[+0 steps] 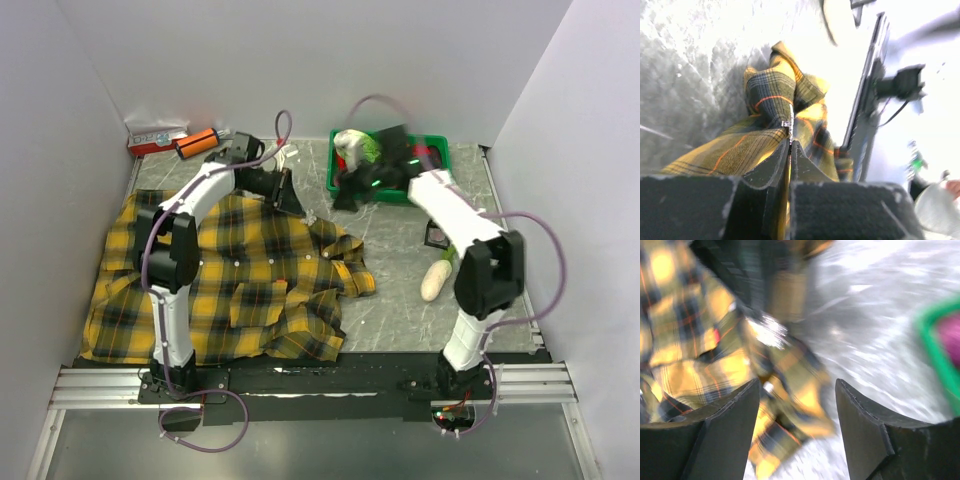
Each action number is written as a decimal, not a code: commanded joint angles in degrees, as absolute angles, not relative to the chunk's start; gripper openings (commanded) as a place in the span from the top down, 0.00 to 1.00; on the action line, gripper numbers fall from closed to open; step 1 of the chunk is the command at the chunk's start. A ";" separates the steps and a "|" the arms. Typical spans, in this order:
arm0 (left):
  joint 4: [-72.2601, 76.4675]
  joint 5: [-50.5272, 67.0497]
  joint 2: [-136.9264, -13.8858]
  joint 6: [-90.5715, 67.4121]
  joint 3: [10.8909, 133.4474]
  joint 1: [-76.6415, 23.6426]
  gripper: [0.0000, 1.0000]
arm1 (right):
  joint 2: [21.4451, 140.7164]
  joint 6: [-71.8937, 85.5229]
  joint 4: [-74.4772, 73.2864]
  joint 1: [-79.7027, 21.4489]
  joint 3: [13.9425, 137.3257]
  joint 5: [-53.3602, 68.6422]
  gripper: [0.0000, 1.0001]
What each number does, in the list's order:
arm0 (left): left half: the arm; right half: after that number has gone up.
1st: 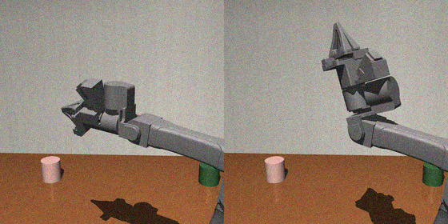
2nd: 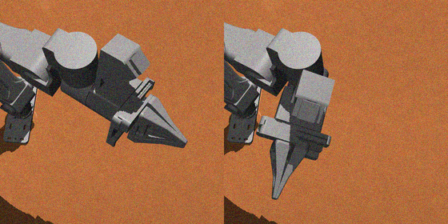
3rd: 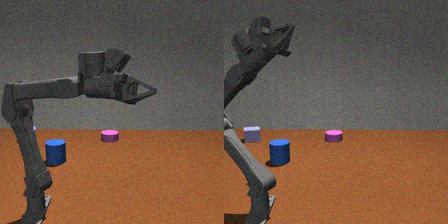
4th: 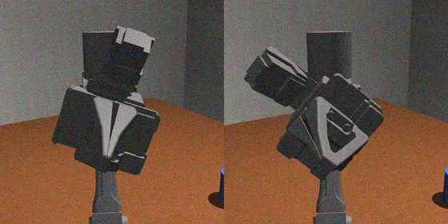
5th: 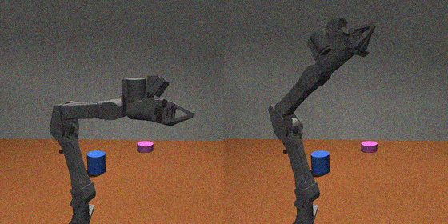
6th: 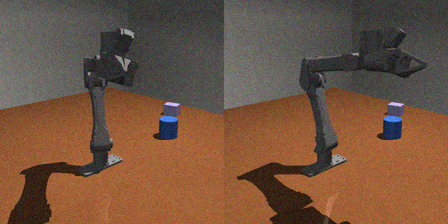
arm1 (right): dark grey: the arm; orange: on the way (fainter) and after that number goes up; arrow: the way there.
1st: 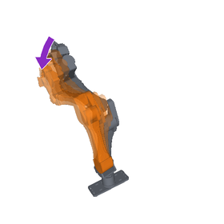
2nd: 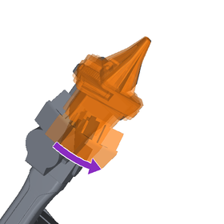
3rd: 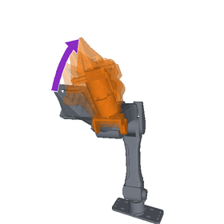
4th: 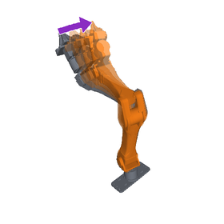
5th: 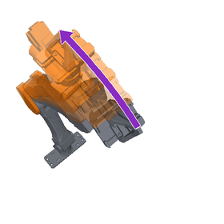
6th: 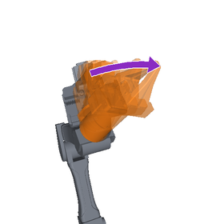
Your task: Remove the brooch from the garment
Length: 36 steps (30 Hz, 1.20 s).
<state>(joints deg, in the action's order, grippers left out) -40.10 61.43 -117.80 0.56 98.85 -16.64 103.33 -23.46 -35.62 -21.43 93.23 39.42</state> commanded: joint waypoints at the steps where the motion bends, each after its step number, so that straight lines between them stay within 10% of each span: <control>1: -68.32 59.77 -120.31 27.04 110.79 -16.26 0.99 | 97.56 -16.52 -35.86 -16.53 94.06 43.60 0.31; 22: -62.52 5.04 -104.07 46.41 103.56 -33.99 0.99 | 99.93 -7.39 -29.80 -18.46 86.93 44.03 0.32; 36: -37.88 -18.48 -112.93 12.67 90.00 -45.43 0.99 | 101.87 -0.09 -28.48 -11.60 84.64 32.96 0.32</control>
<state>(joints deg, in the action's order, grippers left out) -43.90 -14.55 -110.50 24.99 90.02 -43.66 101.43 -2.46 -30.72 -13.02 84.93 35.81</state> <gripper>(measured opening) 0.052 0.684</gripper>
